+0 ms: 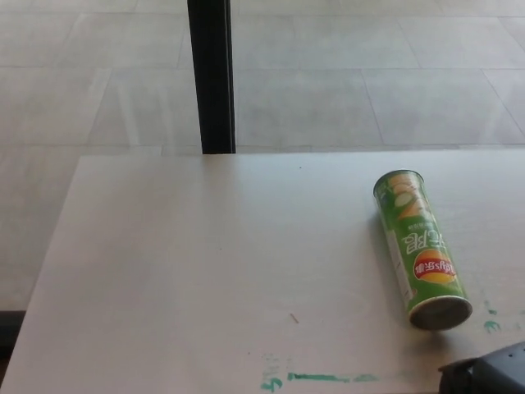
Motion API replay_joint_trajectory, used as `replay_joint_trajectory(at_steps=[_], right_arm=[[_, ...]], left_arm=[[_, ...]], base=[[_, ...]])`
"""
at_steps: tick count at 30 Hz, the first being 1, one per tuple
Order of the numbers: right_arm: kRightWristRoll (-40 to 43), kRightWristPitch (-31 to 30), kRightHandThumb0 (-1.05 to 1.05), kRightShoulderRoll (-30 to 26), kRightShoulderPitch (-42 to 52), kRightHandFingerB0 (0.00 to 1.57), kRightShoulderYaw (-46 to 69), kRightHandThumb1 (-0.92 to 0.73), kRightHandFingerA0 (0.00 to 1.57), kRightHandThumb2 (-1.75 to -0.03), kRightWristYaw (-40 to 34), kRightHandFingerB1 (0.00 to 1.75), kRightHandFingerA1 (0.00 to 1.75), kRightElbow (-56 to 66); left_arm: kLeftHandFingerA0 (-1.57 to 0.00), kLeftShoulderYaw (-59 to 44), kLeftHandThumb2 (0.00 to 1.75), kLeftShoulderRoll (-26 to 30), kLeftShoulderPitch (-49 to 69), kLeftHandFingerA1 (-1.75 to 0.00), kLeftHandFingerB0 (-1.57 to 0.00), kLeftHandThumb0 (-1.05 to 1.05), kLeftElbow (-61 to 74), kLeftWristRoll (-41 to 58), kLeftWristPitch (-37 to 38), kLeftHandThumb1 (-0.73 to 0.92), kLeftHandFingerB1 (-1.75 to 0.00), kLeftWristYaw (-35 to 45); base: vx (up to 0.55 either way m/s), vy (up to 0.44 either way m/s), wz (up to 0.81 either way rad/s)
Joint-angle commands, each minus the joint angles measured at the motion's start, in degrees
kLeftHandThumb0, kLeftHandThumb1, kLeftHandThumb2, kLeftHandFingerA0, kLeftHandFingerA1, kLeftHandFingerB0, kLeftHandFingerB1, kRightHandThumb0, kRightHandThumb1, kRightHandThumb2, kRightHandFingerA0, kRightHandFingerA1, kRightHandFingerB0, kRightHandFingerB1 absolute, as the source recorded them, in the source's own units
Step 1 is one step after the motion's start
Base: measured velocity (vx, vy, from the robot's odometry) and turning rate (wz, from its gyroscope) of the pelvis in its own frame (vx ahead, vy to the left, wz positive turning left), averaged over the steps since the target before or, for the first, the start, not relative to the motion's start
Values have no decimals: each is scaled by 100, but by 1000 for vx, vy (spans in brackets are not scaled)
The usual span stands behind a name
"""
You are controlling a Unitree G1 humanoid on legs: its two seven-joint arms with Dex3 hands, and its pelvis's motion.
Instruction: Use the right hand as a fist to push the chips tray inside its container kept in the middle of the desk
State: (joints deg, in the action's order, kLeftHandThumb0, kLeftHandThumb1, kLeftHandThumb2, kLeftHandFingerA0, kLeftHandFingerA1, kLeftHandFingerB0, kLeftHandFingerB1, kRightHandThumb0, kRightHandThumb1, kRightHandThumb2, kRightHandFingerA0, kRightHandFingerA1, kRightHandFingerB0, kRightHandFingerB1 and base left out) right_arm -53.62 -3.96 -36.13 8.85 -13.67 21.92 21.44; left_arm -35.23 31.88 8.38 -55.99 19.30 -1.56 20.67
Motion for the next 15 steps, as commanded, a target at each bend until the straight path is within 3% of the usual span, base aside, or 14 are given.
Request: replay_joint_trajectory(at_steps=[1,5,11,12,15], right_arm=[[1837,-97,-56,-595,710,55,1549,-77,80,-64,1249,64,133,1121],[2229,-94,-57,-507,860,57,2765,-76,87,-63,1100,58,120,1293],[2618,-108,-58,-344,1087,55,4228,-76,89,-63,947,60,124,957],[2640,-58,-57,-321,1127,55,4342,-76,89,-63,900,58,122,863],[2733,277,-57,-219,1219,57,4582,-74,93,-62,563,59,112,501]], left_arm=[[-14,-88,167,89,95,-93,-3,-86,38,108,41,67,-59,6],[-13,-79,165,105,64,-91,-3,-82,-95,93,69,67,-58,22],[-15,-68,165,93,61,-95,-1,-88,-167,75,65,64,-59,-13],[-14,-70,170,96,60,-129,0,-76,-179,77,69,42,-53,-6],[-13,-89,171,103,66,-128,0,-77,-208,98,76,42,-50,19]], base=[[0,0,0],[0,0,0],[0,0,0],[0,0,0],[0,0,0]])
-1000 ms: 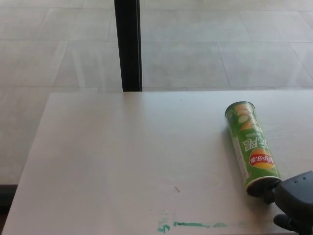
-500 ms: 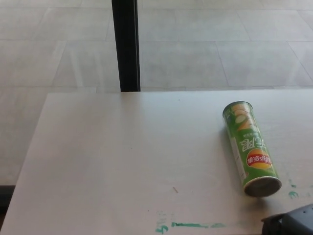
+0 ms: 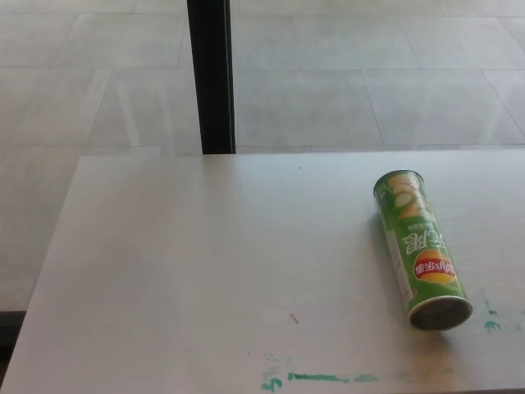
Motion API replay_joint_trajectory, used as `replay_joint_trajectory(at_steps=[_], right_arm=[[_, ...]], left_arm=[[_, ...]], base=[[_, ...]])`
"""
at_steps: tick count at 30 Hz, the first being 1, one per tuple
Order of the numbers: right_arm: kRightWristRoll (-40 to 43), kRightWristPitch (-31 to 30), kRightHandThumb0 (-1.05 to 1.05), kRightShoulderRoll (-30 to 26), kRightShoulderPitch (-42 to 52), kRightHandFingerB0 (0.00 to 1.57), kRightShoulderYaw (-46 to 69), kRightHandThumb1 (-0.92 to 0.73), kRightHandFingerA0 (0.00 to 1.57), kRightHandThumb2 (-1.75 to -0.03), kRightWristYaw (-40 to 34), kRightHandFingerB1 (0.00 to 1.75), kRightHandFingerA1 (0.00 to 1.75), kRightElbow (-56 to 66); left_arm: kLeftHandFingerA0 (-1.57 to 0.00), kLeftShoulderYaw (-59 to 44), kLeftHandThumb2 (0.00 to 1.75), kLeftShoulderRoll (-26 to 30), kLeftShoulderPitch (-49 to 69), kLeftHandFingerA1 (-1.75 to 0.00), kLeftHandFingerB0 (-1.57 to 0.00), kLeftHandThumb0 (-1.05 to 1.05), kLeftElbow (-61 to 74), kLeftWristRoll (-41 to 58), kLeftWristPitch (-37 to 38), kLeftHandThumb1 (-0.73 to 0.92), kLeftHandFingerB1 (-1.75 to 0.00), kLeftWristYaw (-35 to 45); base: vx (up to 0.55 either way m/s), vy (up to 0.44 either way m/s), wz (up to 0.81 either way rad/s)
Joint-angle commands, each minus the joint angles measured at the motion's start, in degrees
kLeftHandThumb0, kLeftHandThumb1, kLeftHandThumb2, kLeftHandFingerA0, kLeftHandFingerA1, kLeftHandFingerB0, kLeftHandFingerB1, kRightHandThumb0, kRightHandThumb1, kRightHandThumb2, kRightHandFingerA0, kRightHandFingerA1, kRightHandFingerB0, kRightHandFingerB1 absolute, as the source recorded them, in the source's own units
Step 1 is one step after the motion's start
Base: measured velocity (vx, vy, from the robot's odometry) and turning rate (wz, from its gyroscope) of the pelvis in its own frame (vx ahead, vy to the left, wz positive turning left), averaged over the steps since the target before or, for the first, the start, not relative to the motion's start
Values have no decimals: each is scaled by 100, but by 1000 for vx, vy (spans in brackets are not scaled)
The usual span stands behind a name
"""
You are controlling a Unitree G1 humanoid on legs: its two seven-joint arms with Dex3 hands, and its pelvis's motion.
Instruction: Use the right hand as a fist to push the chips tray inside its container kept in the middle of the desk
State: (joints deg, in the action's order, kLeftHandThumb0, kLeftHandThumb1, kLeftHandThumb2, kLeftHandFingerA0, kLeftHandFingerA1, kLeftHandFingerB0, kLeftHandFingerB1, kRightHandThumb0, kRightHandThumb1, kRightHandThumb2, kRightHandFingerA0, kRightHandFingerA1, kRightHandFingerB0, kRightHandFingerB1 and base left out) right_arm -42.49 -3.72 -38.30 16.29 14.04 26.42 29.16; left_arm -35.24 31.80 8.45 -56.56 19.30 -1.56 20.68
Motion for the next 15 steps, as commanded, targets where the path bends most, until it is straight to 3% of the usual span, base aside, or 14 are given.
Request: replay_joint_trajectory(at_steps=[1,3,4,8,9,10,11,13,14,15], right_arm=[[1645,396,-54,147,591,58,1995,-73,91,-63,-193,59,124,-597],[1588,368,-57,270,641,60,2156,-74,89,-63,-439,57,123,-1039],[1599,346,-56,319,664,56,2191,-76,83,-63,-480,56,136,-1218],[1504,527,-56,750,688,56,2183,-75,83,-62,-1208,55,139,-2201],[1476,529,-56,789,681,54,2177,-76,75,-65,-1259,56,135,-2305],[1434,508,-56,843,677,54,2157,-76,75,-65,-1338,56,135,-2442],[1387,456,-56,1042,539,56,2091,-76,81,-63,-1704,53,118,-2979],[1480,522,-56,1263,318,55,2086,-76,81,-63,-2116,51,124,-3716],[1493,588,-55,1319,209,56,2093,-75,78,-64,-2345,53,138,-4062],[1694,625,-53,1481,-23,45,2183,-63,80,-101,-2584,65,113,-4651]], left_arm=[[-15,-96,164,103,44,-94,-1,-86,-171,99,83,65,-59,-20],[-17,-79,165,78,74,-95,-2,-85,-87,99,22,67,-58,-22],[-21,-85,165,70,67,-97,-2,-82,-60,104,-19,68,-58,-69],[-21,-59,164,62,67,-97,-3,-87,-113,53,79,65,-61,-128],[-16,-61,169,63,66,-130,0,-76,-122,55,80,45,-58,-125],[-16,-64,169,65,66,-130,0,-76,-134,59,80,45,-58,-120],[-16,-94,162,49,103,-92,-4,-86,-161,96,73,66,-60,-82],[-13,-107,164,19,188,-91,-3,-83,-60,120,85,68,-59,-25],[-11,-103,164,9,173,-91,-2,-85,-82,123,114,67,-58,4],[-14,-95,164,-5,154,-92,-2,-84,-101,125,131,67,-58,29]], base=[[0,0,0],[0,0,0],[0,0,0],[0,0,0],[0,0,0],[0,0,0],[0,0,0],[0,0,0],[0,0,0],[0,0,0]])
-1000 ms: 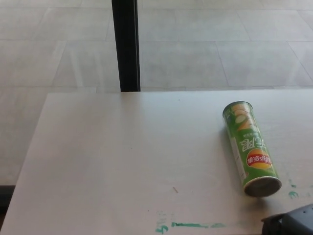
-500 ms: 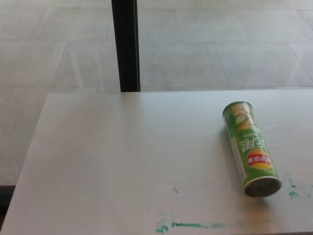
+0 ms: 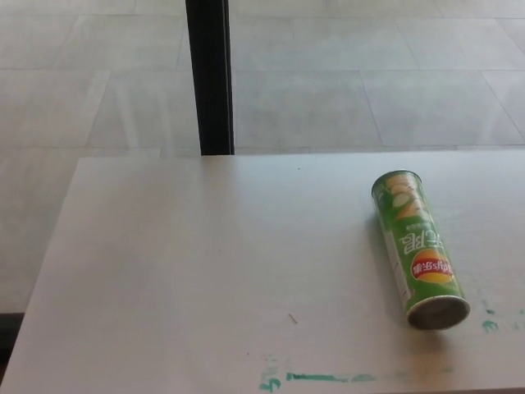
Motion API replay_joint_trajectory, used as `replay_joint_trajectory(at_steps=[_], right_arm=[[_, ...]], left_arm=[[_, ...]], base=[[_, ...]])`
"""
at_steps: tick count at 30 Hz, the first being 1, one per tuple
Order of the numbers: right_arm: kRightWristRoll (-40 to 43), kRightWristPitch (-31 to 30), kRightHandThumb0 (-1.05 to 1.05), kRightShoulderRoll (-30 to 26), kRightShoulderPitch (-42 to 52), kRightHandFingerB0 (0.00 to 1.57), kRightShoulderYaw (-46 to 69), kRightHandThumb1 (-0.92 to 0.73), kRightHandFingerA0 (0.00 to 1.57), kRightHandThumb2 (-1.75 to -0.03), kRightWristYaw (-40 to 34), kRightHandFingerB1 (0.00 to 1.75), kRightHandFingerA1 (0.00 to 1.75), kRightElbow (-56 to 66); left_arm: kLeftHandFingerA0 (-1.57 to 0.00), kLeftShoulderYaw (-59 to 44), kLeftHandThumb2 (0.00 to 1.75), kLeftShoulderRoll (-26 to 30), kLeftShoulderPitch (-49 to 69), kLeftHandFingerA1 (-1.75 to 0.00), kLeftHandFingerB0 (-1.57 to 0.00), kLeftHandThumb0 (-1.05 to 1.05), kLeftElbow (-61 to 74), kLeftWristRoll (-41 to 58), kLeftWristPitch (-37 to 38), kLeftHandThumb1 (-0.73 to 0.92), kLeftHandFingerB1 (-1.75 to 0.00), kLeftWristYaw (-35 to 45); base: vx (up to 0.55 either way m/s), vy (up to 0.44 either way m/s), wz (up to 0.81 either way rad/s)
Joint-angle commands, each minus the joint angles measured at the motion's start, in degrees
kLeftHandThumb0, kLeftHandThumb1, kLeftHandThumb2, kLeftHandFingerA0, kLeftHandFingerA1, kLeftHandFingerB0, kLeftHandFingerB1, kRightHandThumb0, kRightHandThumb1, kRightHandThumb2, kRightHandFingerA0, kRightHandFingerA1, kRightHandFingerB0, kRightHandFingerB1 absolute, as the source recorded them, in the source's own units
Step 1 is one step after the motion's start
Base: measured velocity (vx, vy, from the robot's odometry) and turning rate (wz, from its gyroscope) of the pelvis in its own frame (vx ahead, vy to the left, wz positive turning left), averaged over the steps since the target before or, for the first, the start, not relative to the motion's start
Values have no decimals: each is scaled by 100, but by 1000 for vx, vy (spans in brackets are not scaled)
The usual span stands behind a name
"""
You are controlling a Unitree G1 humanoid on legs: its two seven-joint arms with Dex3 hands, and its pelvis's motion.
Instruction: Use the right hand as a fist to push the chips tray inside its container kept in the middle of the desk
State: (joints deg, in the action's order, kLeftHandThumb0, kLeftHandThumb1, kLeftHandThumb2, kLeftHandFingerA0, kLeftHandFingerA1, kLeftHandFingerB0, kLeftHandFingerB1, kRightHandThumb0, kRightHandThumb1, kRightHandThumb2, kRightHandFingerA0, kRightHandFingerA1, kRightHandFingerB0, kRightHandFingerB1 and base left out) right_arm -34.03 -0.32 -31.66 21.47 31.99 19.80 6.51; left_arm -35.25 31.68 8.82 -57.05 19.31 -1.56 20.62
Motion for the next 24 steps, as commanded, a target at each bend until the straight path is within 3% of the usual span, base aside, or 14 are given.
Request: replay_joint_trajectory(at_steps=[1,2,3,6,7,8,9,15,16,19,20,22,23,24], right_arm=[[1129,263,-53,918,-664,45,509,-63,80,-101,-1806,65,113,-2578],[1132,296,-53,908,-676,45,509,-63,80,-101,-1821,65,113,-2620],[1391,252,-48,1133,-861,49,678,-75,65,-62,-1960,56,115,-2950],[1867,394,-45,1433,-1130,54,1109,-73,79,-64,-2318,69,131,-3654],[1908,317,-47,1434,-1174,50,1159,-75,74,-65,-2298,75,137,-3757],[1953,173,-47,1429,-1219,50,1215,-75,74,-65,-2231,75,137,-3856],[2093,293,-45,1479,-1241,49,1338,-76,75,-62,-2257,84,136,-4017],[2224,309,-52,1636,-1462,56,1608,-75,72,-64,-2798,69,132,-4947],[2292,359,-50,1675,-1497,58,1683,-75,83,-62,-2869,72,138,-5080],[2312,269,-55,1603,-1493,48,1726,-74,86,-66,-2800,67,141,-5441],[2476,111,-51,1619,-1523,41,1869,-63,81,-103,-2711,67,110,-5462],[2530,121,-51,1627,-1550,41,1918,-63,81,-103,-2694,67,110,-5544],[2804,-146,-51,1727,-1614,42,2125,-77,53,-63,-2541,53,111,-5446],[2804,-146,-51,1727,-1614,42,2125,-77,53,-63,-2541,53,111,-5446]], left_arm=[[-14,-92,164,8,121,-92,-2,-84,-28,122,91,67,-58,8],[-14,-92,164,8,121,-92,-2,-84,-28,122,91,67,-58,8],[-20,-73,169,37,104,-109,0,-77,-56,94,50,49,-47,-30],[-19,-61,169,35,94,-108,0,-80,-86,80,86,49,-53,-21],[-11,-61,164,35,108,-91,-3,-86,-68,80,81,68,-59,-15],[-11,-64,164,34,128,-91,-3,-86,-45,84,73,68,-59,-9],[-21,-8,167,52,105,-109,0,-82,-96,15,85,51,-56,-57],[-15,147,166,161,-53,-97,0,-71,-658,-187,150,59,-48,-271],[-12,141,164,160,-19,-96,0,-72,-679,-182,163,61,-42,-290],[-13,5,162,127,-30,-98,0,-63,-841,-35,45,61,-35,-390],[-22,19,153,120,-105,-86,0,-58,-911,-33,50,74,-58,-373],[-22,36,153,125,-157,-86,0,-58,-970,-42,91,74,-58,-371],[-24,64,151,127,-202,-86,0,-58,-964,-67,17,74,-58,-471],[-24,64,151,127,-202,-86,0,-58,-964,-67,17,74,-58,-471]], base=[[0,0,0],[0,0,0],[0,0,0],[0,0,0],[0,0,0],[0,0,0],[0,0,0],[0,0,0],[0,0,0],[0,0,0],[0,0,0],[0,0,0],[0,0,0],[0,0,0]])
